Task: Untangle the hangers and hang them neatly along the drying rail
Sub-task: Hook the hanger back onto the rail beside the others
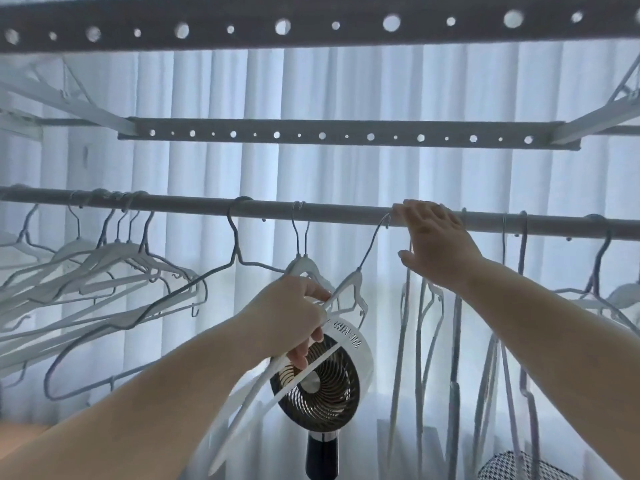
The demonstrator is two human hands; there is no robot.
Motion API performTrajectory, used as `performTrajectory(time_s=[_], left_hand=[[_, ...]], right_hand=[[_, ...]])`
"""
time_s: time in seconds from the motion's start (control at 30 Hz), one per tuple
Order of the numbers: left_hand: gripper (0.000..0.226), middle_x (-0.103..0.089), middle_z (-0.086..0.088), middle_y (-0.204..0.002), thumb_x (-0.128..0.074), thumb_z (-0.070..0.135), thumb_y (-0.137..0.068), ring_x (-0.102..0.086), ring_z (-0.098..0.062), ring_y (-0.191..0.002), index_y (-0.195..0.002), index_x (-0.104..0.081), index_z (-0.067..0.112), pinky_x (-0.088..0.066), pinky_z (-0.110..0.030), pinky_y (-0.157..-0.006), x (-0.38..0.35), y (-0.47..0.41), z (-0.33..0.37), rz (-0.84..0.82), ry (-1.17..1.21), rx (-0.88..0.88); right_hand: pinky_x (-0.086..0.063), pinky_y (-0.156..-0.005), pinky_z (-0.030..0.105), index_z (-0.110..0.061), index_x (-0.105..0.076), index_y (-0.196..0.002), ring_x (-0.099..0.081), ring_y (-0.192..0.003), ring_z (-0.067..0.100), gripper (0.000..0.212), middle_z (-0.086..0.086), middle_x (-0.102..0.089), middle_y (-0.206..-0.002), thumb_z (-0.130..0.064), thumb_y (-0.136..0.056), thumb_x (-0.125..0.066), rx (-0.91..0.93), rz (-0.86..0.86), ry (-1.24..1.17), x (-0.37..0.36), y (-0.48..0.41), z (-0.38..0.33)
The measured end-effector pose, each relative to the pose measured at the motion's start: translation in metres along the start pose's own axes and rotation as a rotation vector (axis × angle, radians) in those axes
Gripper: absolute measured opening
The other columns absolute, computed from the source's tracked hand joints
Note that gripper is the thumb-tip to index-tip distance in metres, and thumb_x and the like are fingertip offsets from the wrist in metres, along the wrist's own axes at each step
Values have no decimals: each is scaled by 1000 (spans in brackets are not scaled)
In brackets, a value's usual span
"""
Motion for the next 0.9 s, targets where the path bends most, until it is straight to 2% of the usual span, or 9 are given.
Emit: performTrajectory(time_s=[0.1,0.2,0.33,0.5,0.67,0.8,0.9], left_hand=[[25,-54,-1,-53,-45,2,-87,-41,-9,-31,-100,-52,21,-48,-21,-36,4,2,2,20,-5,-35],[27,-57,4,-39,-47,0,-85,-44,-10,-29,-94,-53,26,-50,-22,-38,18,4,6,93,-19,-79],[27,-59,7,-37,-46,0,-84,-45,-8,-27,-94,-51,24,-51,-23,-41,26,-1,11,147,-4,-88],[33,-58,2,-50,-43,-1,-85,-44,-8,-27,-110,-55,17,-49,-20,-37,11,-11,16,127,-10,-60],[26,-61,-6,-66,-44,-1,-83,-43,-9,-28,-104,-52,12,-47,-20,-36,-6,-19,11,97,-42,-8],[29,-61,-2,-57,-40,0,-84,-43,-7,-25,-106,-48,18,-45,-20,-39,-18,-19,11,52,-79,14],[22,-62,0,-63,-41,12,-90,-47,-7,-31,-109,-52,17,-45,-18,-40,-20,-18,12,50,-126,27]], right_hand=[[-3,-117,29,-16,-13,-146,-12,-144,20,64,1,-15,-155,-15,-92,-47,24,-7,-14,-2,0,1],[-7,-117,28,-16,-14,-147,-14,-143,18,64,1,-18,-155,-10,-92,-46,45,15,-34,0,-1,2],[-10,-116,28,-15,-15,-146,-18,-142,18,64,1,-23,-154,-8,-91,-47,60,33,-44,0,-2,1],[-12,-115,27,-15,-17,-146,-20,-142,17,63,0,-25,-153,-9,-91,-47,85,50,-53,3,-1,1],[-15,-115,27,-16,-19,-146,-20,-141,16,62,-1,-25,-152,-12,-91,-48,107,48,-62,4,-1,3],[-16,-114,28,-17,-20,-145,-20,-141,17,61,-1,-25,-152,-15,-91,-49,107,36,-74,3,-1,4],[-16,-114,29,-16,-22,-144,-21,-141,18,59,0,-25,-152,-15,-91,-47,109,30,-79,3,-1,3]])
Point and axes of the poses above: each hand's wrist, its own y-axis away from the middle knuckle, its own x-axis out of the back of the hand, z = x × y, the point moved 10 cm from there along -y, towards the middle knuckle
